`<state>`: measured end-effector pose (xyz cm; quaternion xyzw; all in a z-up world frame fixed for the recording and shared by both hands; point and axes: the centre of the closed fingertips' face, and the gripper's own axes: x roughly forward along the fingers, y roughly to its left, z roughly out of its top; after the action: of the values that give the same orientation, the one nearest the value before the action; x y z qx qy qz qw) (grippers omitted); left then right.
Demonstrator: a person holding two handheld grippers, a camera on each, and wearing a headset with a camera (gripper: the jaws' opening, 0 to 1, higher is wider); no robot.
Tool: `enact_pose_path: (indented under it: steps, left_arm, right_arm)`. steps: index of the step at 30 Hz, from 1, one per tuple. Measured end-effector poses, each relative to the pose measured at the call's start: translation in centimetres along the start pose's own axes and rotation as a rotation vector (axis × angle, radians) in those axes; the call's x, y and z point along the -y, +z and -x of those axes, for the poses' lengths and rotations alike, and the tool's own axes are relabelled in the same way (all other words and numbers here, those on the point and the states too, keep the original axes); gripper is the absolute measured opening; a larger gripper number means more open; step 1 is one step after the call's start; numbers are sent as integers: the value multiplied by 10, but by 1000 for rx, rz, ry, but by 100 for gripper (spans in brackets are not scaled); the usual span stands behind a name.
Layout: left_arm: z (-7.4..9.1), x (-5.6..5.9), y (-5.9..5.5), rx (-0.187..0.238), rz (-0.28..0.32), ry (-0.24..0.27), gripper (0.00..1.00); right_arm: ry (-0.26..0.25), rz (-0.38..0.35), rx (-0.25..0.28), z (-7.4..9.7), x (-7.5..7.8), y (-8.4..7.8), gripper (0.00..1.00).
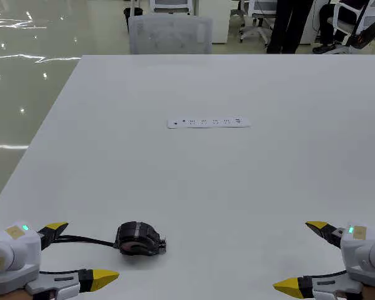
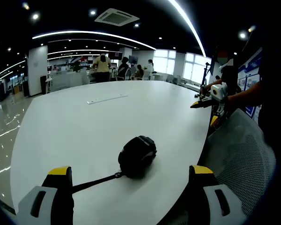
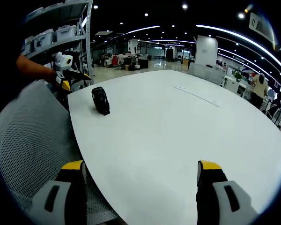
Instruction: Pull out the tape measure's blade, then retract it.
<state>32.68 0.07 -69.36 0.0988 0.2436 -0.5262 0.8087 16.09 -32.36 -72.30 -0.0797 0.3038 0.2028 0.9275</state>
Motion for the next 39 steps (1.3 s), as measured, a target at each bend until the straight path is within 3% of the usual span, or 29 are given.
enact_pose_path:
  steps: [3, 7, 13, 23, 28, 32, 36, 39]
  left_arm:
    - [-1, -1, 1, -7, -30, 8, 100]
    - [0, -9, -1, -13, 1, 29, 100]
    - [2, -14, -1, -14, -1, 36, 100]
    - [-2, -9, 6, -2, -24, 28, 100]
    - [-7, -8, 0, -50, -77, 11, 100]
    - [-10, -5, 2, -57, -81, -18, 100]
    - [-16, -2, -1, -119, -185, -66, 92]
    - [-23, -4, 0, -140, -196, -82, 92]
  right_arm:
    - [5, 1, -10, -3, -1, -3, 100]
    - [4, -2, -12, -5, 2, -2, 100]
    - [5, -2, -9, -8, 3, 1, 100]
    - [15, -1, -9, -12, 2, 4, 100]
    - [17, 8, -16, -12, 2, 3, 100]
    - [20, 16, -18, -11, 2, 4, 100]
    - [34, 28, -18, -17, -1, 10, 99]
    - [38, 34, -11, -20, -1, 16, 99]
